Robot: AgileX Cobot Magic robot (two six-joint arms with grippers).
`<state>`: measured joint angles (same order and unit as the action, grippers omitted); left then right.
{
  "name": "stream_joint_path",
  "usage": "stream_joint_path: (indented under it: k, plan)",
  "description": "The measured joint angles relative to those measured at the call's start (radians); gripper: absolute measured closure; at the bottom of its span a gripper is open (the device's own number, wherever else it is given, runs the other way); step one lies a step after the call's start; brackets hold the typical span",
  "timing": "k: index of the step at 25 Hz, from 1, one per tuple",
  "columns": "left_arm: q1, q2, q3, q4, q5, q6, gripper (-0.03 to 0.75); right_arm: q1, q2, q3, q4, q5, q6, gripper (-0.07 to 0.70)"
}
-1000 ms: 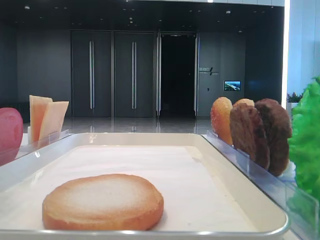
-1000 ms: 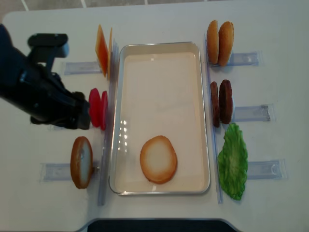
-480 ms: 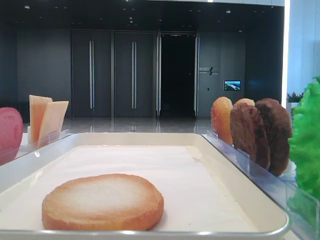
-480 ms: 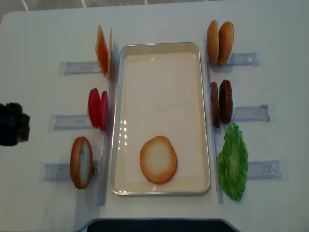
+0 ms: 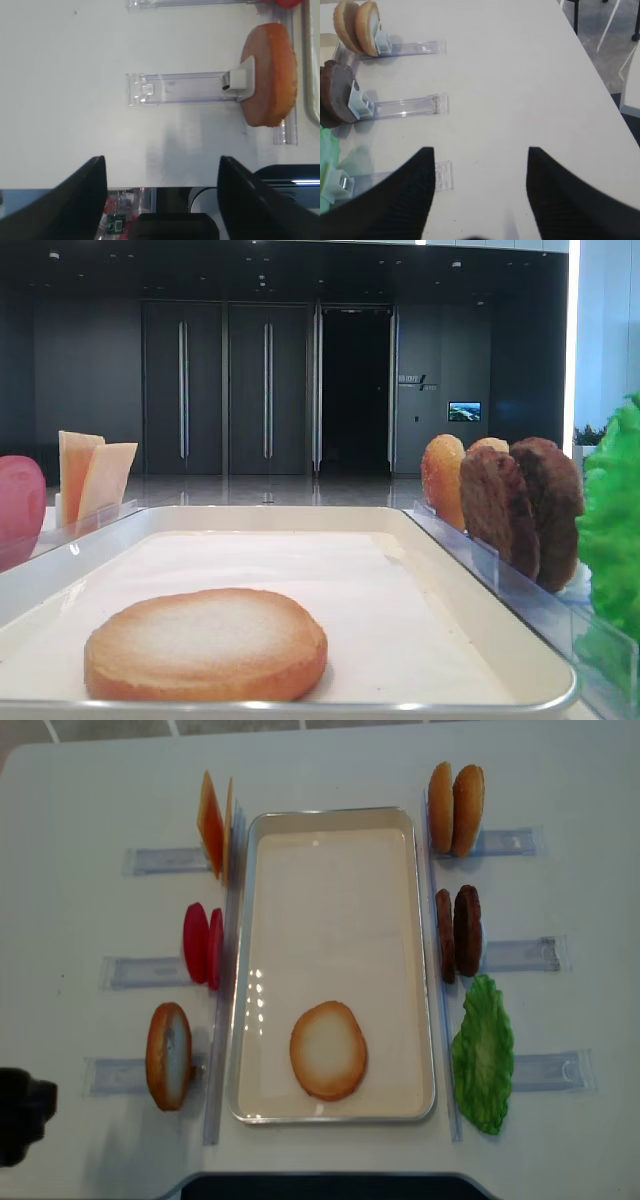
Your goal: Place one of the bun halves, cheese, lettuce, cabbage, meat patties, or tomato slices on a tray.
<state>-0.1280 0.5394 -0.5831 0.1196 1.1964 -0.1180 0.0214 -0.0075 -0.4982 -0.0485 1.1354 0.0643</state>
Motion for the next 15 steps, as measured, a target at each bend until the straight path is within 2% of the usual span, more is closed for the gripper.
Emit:
stream_joint_path:
  k: [7, 15]
  plan:
    - [0.0, -0.201, 0.076, -0.059, -0.026, 0.09, 0.189, 0.0, 0.0, 0.0, 0.0, 0.0, 0.0, 0.215]
    - [0.0, -0.374, 0.109, -0.104, -0.085, 0.103, 0.189, 0.0, 0.0, 0.001, 0.0, 0.0, 0.0, 0.213]
